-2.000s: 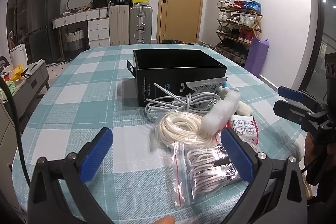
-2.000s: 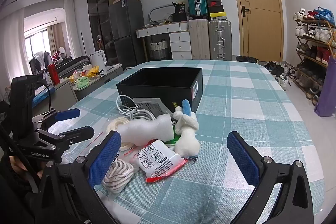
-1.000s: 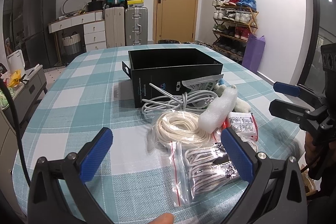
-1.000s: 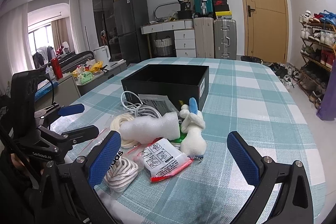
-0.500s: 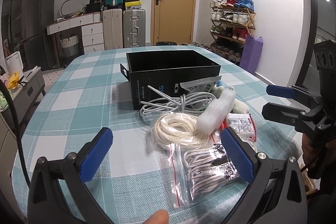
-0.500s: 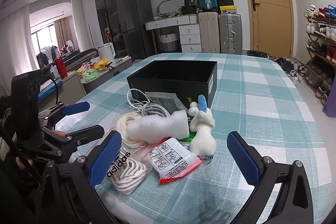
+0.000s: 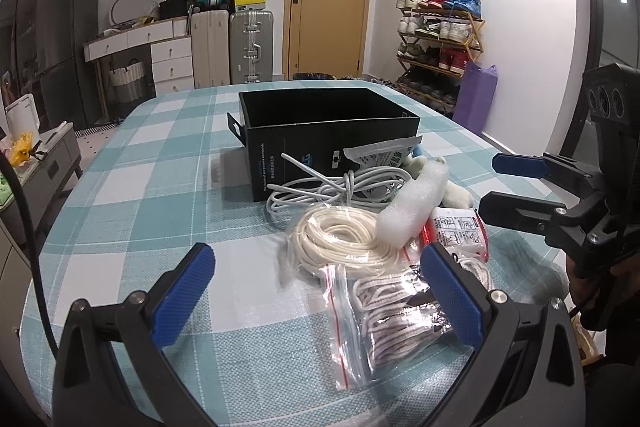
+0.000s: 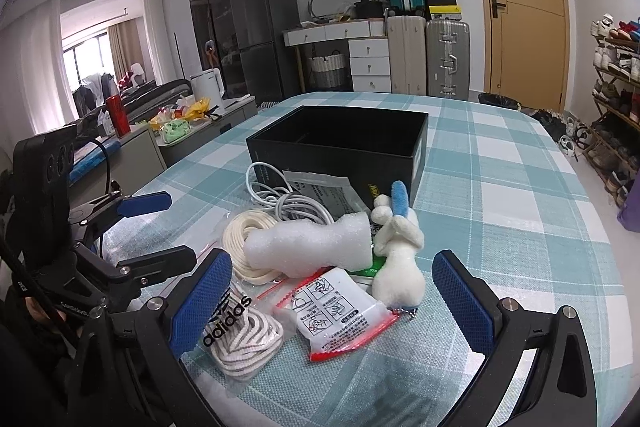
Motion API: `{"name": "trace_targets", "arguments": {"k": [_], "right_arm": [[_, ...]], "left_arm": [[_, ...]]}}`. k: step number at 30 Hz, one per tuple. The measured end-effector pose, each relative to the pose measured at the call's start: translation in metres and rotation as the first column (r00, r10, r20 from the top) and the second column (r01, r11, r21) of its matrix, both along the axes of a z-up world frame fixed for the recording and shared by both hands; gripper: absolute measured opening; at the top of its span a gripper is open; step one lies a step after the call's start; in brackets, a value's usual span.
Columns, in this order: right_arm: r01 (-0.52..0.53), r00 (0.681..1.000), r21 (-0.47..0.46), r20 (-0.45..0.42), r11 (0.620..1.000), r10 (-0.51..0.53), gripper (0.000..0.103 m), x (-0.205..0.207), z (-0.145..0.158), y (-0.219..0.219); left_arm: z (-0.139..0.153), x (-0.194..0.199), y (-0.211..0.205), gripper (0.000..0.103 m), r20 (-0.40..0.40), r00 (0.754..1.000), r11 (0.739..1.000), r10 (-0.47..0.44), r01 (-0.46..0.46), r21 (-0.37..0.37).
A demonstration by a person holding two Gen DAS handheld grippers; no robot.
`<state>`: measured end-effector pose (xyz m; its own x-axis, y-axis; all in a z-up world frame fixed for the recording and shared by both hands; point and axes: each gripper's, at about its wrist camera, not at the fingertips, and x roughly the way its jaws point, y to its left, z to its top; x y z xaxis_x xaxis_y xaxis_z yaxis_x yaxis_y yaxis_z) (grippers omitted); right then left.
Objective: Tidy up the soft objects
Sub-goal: 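Move both tools toward the pile of items beside the black box, then grasp the white foam tube with the right tool while the left tool grasps the Adidas shoelace bag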
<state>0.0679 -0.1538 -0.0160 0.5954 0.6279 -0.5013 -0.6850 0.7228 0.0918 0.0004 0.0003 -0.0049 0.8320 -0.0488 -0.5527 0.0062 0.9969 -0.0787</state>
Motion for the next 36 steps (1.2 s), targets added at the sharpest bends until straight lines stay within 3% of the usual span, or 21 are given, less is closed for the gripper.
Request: {"name": "trace_targets", "arguments": {"k": [4, 20, 23, 31, 36], "right_arm": [[-0.005, 1.000, -0.005, -0.004, 1.000, 0.005, 0.103, 0.002, -0.002, 0.002], [-0.061, 0.998, -0.047, -0.026, 0.997, 0.060, 0.098, 0.018, -0.009, 0.031], [-0.067, 0.997, -0.056, -0.044, 0.996, 0.065, 0.089, 0.024, -0.009, 0.037], [-0.054, 0.993, -0.063, -0.112, 0.997, 0.046, 0.074, 0.041, -0.018, 0.042], [-0.058, 0.996, -0.051, -0.073, 0.997, 0.054, 0.067, 0.034, -0.014, 0.039]], "left_arm": [[-0.001, 0.000, -0.001, 0.103, -0.001, 1.000, 1.000, 0.009, -0.009, 0.020], [-0.002, 0.000, 0.020, 0.103, -0.003, 0.997, 0.997, 0.072, -0.072, -0.024], [-0.002, 0.000, 0.020, 0.103, -0.002, 0.997, 0.997, 0.072, -0.072, -0.023], [-0.003, 0.000, 0.019, 0.103, -0.005, 0.998, 0.997, 0.068, -0.068, -0.023], [-0.004, 0.000, 0.018, 0.103, -0.007, 0.998, 0.998, 0.065, -0.066, -0.024]]}}
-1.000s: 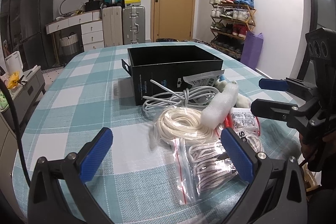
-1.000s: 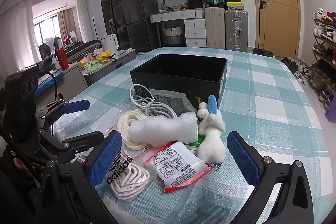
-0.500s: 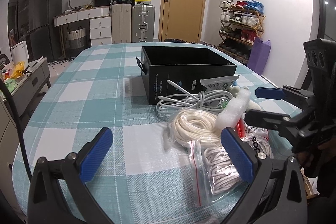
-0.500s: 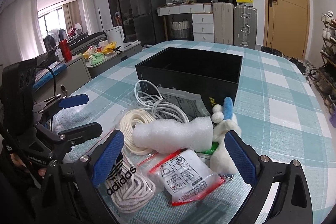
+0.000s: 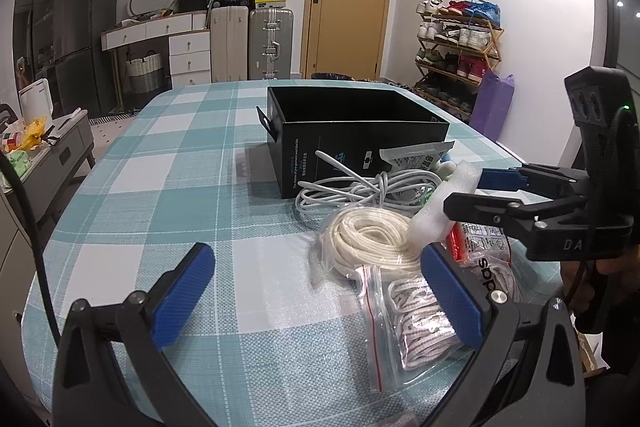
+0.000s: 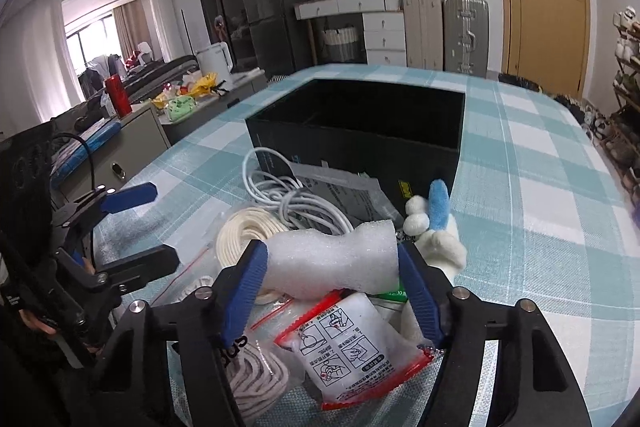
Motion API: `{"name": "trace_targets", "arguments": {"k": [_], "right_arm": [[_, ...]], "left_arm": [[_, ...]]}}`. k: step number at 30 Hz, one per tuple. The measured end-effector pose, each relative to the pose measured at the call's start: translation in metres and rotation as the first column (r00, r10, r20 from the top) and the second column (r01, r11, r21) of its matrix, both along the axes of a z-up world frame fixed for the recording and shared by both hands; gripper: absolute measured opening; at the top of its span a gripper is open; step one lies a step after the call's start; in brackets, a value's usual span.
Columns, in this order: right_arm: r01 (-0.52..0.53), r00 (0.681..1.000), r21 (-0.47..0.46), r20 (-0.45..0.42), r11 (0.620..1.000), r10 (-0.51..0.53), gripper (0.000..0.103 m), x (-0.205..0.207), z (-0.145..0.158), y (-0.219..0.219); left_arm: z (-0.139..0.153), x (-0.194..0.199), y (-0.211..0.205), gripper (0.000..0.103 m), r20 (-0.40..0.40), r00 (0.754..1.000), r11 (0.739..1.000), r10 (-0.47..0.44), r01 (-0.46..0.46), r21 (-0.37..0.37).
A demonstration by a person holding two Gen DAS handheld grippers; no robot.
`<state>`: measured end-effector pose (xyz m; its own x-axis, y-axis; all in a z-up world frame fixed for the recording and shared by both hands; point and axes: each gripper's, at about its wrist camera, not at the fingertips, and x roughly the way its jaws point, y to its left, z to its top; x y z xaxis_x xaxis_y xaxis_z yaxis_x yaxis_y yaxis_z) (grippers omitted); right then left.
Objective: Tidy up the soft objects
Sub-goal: 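Grasp the white foam tube with the right tool while the left tool grasps the Adidas shoelace bag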
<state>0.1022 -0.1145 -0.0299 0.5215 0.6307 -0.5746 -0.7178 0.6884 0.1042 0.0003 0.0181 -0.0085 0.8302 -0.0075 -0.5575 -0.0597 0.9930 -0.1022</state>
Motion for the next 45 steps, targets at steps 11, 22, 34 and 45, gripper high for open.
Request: {"name": "trace_targets", "arguments": {"k": [11, 22, 34, 45], "right_arm": [[0.028, 0.997, 0.060, 0.076, 0.998, -0.033, 0.067, -0.020, 0.018, -0.027], [0.100, 0.990, 0.099, 0.095, 0.990, -0.109, 0.067, -0.036, 0.028, -0.070], [0.117, 0.988, 0.103, 0.086, 0.988, -0.126, 0.067, -0.036, 0.027, -0.086], [0.123, 0.989, 0.109, 0.069, 0.986, -0.131, 0.067, -0.031, 0.025, -0.089]], "left_arm": [[0.003, -0.001, -0.020, 0.103, -0.010, 0.989, 0.989, -0.146, 0.145, -0.037], [0.006, -0.005, -0.060, 0.103, -0.055, 0.948, 0.942, -0.313, 0.317, 0.107], [-0.003, 0.006, -0.093, 0.103, -0.127, 0.888, 0.854, -0.442, 0.460, 0.242], [-0.004, 0.002, -0.092, 0.088, -0.162, 0.870, 0.841, -0.466, 0.492, 0.224]]}}
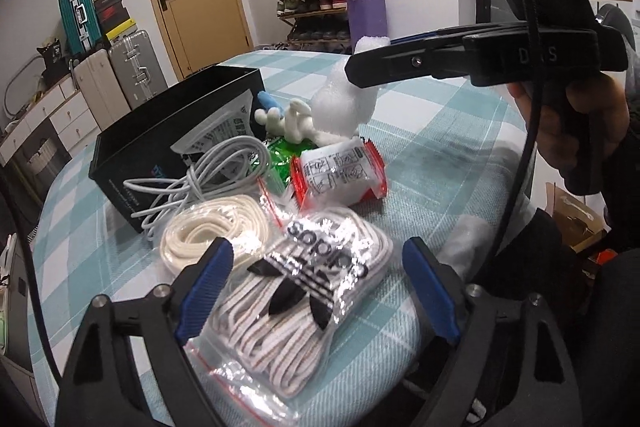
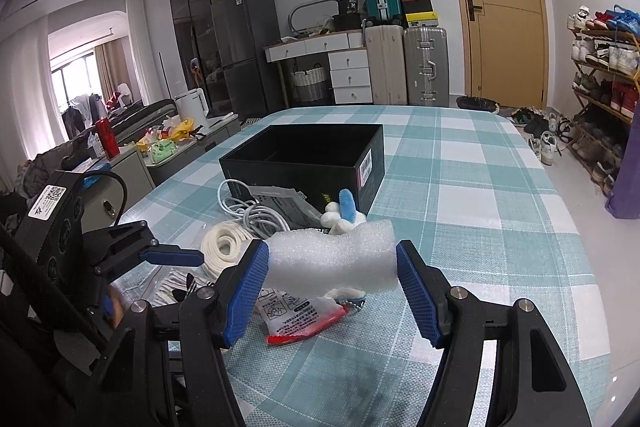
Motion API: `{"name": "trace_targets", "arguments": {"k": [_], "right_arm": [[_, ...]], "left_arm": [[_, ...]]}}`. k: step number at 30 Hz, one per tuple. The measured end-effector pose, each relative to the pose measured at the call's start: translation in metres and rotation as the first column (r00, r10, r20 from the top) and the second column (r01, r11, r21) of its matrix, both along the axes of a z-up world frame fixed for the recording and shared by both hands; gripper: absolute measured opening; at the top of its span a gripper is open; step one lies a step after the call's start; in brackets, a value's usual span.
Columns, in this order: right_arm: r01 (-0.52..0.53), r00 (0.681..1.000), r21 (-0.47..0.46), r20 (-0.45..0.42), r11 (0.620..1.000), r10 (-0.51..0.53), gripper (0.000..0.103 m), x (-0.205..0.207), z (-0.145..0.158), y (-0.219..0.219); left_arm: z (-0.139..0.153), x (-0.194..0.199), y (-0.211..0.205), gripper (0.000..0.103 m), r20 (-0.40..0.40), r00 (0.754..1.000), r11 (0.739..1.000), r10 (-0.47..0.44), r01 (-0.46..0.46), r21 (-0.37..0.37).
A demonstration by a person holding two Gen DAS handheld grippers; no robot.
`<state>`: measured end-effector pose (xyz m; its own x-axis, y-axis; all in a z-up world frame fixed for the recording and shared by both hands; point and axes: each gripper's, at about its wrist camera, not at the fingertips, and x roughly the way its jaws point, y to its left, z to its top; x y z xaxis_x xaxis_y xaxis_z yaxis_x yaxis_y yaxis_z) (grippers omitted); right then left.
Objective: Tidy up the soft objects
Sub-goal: 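Grasp the white foam tube with the right tool while the left tool grasps the Adidas shoelace bag, then carry the foam tube and shoelace bag with both tools over the black box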
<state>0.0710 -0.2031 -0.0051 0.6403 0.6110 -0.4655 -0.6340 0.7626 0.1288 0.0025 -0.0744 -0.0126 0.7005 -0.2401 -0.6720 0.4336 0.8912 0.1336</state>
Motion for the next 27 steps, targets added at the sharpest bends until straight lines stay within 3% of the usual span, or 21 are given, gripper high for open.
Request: {"name": "trace_targets", "arguments": {"k": [8, 19, 27], "right_arm": [[-0.007, 1.000, -0.003, -0.006, 1.000, 0.007, 0.067, 0.002, -0.001, 0.004], [-0.015, 1.000, -0.011, 0.000, 1.000, 0.015, 0.067, 0.003, 0.001, 0.011], [-0.024, 1.000, -0.008, 0.004, 1.000, 0.024, 0.067, 0.002, 0.001, 0.014]], "left_arm": [[-0.002, -0.010, 0.006, 0.088, -0.012, 0.999, 0.999, -0.037, 0.037, -0.007], [-0.002, -0.007, 0.012, 0.040, -0.025, 0.999, 0.999, -0.038, 0.038, -0.018], [0.004, -0.009, 0.017, 0.032, -0.025, 0.999, 0.997, -0.021, 0.019, -0.070]]}}
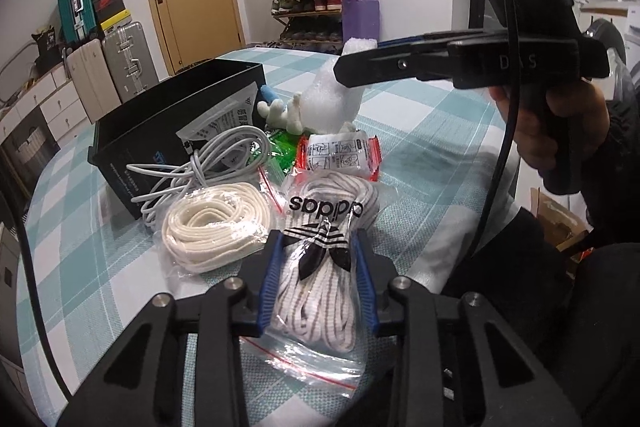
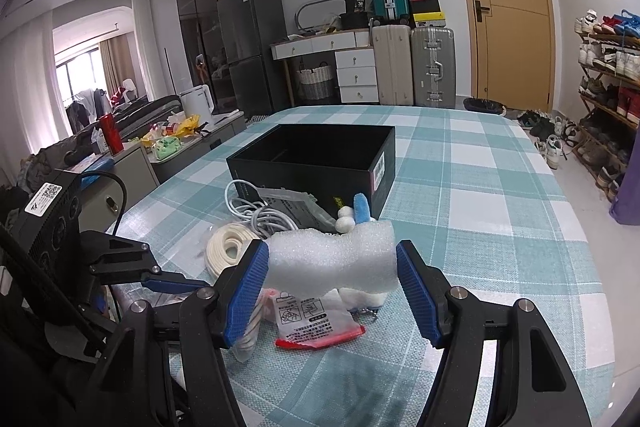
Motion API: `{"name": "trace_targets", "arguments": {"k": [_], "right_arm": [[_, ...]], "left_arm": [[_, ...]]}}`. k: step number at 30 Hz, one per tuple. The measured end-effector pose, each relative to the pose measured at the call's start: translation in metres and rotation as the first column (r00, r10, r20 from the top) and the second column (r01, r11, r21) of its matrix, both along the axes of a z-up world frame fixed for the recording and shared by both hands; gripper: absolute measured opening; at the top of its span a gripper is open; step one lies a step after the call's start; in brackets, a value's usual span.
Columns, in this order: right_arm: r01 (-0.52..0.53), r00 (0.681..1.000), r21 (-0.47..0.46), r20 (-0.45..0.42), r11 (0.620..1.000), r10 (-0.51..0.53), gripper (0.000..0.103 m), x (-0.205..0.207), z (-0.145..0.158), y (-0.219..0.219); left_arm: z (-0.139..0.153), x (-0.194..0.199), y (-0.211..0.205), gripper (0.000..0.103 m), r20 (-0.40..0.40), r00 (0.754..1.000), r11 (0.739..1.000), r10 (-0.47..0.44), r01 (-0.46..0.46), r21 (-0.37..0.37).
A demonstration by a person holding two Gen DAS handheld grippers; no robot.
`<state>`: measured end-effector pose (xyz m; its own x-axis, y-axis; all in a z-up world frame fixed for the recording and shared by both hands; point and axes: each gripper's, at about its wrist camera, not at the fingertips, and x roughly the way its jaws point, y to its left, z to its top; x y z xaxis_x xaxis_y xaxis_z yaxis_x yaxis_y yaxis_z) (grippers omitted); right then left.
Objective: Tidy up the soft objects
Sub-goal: 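Carry the foam tube and shoelace bag with both tools over the black box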
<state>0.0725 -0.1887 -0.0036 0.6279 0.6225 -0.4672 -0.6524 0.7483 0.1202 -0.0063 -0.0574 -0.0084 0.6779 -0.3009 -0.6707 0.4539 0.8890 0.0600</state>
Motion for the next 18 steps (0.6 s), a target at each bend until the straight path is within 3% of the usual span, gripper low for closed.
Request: {"name": "trace_targets", "arguments": {"k": [9, 18], "right_arm": [[0.010, 1.000, 0.026, 0.027, 1.000, -0.011, 0.067, -0.002, 0.007, -0.004], [0.026, 0.997, 0.068, 0.067, 0.997, -0.031, 0.067, -0.002, 0.022, -0.005]], "left_arm": [[0.018, -0.002, 0.016, 0.031, 0.026, 0.999, 0.995, 0.048, -0.045, -0.094], [0.043, 0.006, 0.042, 0.031, 0.093, 0.977, 0.971, 0.191, -0.174, -0.163]]}}
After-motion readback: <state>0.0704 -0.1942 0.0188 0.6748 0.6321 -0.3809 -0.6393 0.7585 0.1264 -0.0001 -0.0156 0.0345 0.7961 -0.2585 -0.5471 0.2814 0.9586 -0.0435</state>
